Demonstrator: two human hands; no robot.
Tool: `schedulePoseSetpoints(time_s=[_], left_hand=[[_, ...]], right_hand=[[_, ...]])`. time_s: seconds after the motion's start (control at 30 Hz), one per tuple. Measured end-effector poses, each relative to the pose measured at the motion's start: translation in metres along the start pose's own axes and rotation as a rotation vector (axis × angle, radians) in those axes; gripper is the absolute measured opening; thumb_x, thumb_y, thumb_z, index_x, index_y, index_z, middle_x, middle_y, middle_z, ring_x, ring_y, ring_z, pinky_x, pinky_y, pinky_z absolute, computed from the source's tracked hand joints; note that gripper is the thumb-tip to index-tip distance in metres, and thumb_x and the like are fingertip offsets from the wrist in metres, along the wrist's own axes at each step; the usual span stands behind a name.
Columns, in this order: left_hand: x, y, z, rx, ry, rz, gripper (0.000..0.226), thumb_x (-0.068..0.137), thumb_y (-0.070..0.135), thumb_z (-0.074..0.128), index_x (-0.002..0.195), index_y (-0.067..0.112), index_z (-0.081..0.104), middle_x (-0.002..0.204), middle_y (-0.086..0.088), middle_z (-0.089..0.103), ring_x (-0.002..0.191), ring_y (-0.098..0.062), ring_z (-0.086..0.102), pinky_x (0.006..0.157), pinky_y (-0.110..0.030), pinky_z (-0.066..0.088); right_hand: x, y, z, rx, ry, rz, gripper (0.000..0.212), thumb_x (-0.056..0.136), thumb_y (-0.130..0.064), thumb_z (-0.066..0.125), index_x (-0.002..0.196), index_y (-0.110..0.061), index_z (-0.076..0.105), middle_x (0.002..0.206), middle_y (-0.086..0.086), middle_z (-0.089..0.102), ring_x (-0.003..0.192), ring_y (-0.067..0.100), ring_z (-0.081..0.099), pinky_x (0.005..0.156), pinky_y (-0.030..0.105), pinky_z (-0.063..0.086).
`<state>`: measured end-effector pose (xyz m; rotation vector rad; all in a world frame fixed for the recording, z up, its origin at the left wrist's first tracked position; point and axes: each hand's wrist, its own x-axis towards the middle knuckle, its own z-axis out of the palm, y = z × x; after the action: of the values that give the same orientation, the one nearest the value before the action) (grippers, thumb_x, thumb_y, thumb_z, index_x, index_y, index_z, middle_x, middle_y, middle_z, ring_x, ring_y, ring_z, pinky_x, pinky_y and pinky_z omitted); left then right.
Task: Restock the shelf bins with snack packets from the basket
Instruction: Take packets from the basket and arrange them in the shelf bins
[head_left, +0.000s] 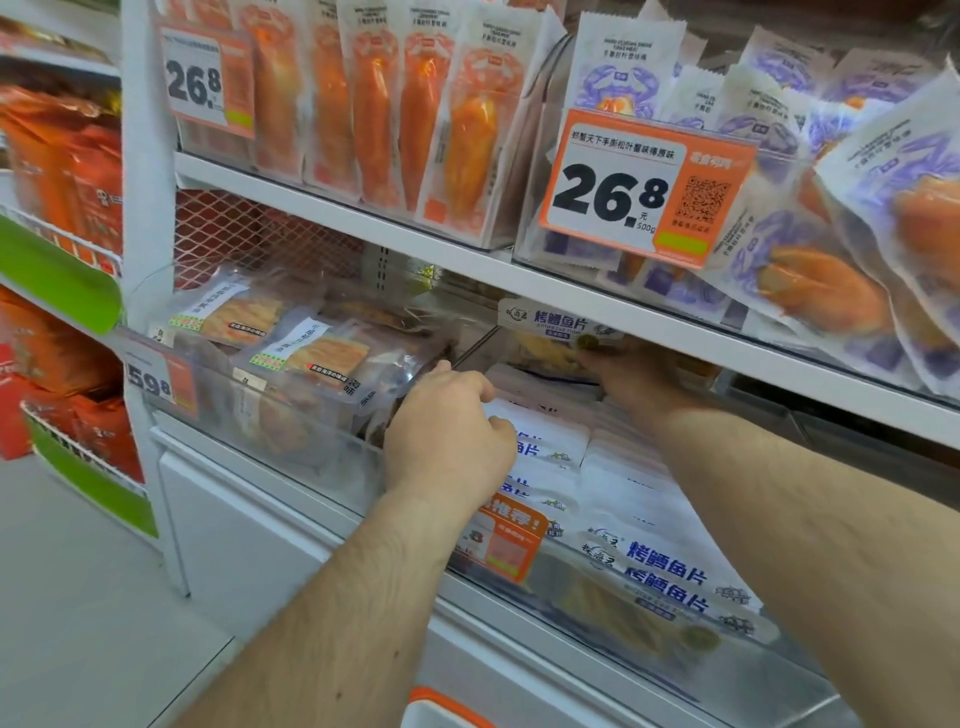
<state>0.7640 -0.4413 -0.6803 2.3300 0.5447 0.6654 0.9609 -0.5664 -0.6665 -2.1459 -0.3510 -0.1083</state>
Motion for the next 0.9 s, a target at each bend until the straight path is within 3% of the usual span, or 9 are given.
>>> schedulePoseSetpoints(time_s=[0.13, 0.27, 0.43, 0.57, 0.7, 0.9], left_hand=[[-0.002, 0.002, -0.002, 0.010, -0.008, -0.002, 0.035, 0.094, 0.025, 0.056, 0.128, 0.024, 0.060, 0.153, -0.001, 0.041, 0.147, -0.009, 0.023, 0.106, -0.029, 0.036], [-0.003, 0.004, -0.003, 0.002, -0.011, -0.011, 0.035, 0.093, 0.025, 0.057, 0.128, 0.024, 0.060, 0.153, -0.002, 0.041, 0.147, -0.009, 0.024, 0.106, -0.030, 0.037], [-0.003, 0.003, -0.004, -0.009, -0.014, -0.012, 0.035, 0.093, 0.025, 0.058, 0.128, 0.024, 0.061, 0.154, -0.002, 0.040, 0.147, -0.009, 0.023, 0.107, -0.031, 0.036], [-0.004, 0.004, -0.003, -0.008, -0.014, -0.007, 0.035, 0.093, 0.025, 0.058, 0.128, 0.024, 0.061, 0.154, -0.002, 0.040, 0.147, -0.010, 0.025, 0.107, -0.032, 0.036], [-0.003, 0.003, -0.002, -0.012, -0.012, -0.003, 0.035, 0.092, 0.024, 0.059, 0.127, 0.024, 0.061, 0.153, -0.002, 0.041, 0.147, -0.009, 0.023, 0.108, -0.031, 0.035], [-0.003, 0.002, -0.002, -0.028, -0.015, 0.006, 0.034, 0.092, 0.024, 0.059, 0.127, 0.023, 0.061, 0.153, -0.001, 0.042, 0.147, -0.009, 0.022, 0.110, -0.031, 0.033]], right_hand=[[-0.002, -0.001, -0.006, -0.114, -0.023, -0.043, 0.039, 0.090, -0.043, 0.069, 0.121, -0.019, 0.062, 0.103, 0.001, 0.064, 0.095, 0.019, 0.059, 0.091, 0.030, 0.046], [-0.003, 0.001, -0.006, -0.238, -0.035, -0.044, 0.053, 0.089, -0.043, 0.069, 0.130, -0.012, 0.060, 0.124, 0.008, 0.065, 0.114, 0.026, 0.059, 0.103, 0.036, 0.046], [-0.009, -0.003, -0.003, -0.286, 0.012, -0.034, 0.057, 0.086, -0.040, 0.073, 0.133, -0.011, 0.057, 0.131, 0.010, 0.062, 0.121, 0.029, 0.057, 0.107, 0.039, 0.044], [-0.010, -0.002, -0.001, -0.286, -0.019, 0.075, 0.060, 0.089, -0.037, 0.071, 0.138, -0.010, 0.051, 0.137, 0.010, 0.058, 0.124, 0.030, 0.055, 0.106, 0.036, 0.043], [-0.008, 0.000, 0.003, -0.278, 0.008, 0.117, 0.065, 0.082, -0.044, 0.076, 0.136, -0.013, 0.055, 0.133, 0.009, 0.061, 0.120, 0.031, 0.058, 0.101, 0.036, 0.045], [0.000, 0.012, 0.006, -0.300, 0.030, 0.147, 0.092, 0.057, -0.075, 0.072, 0.127, -0.016, 0.059, 0.126, 0.007, 0.065, 0.111, 0.031, 0.061, 0.098, 0.046, 0.048]])
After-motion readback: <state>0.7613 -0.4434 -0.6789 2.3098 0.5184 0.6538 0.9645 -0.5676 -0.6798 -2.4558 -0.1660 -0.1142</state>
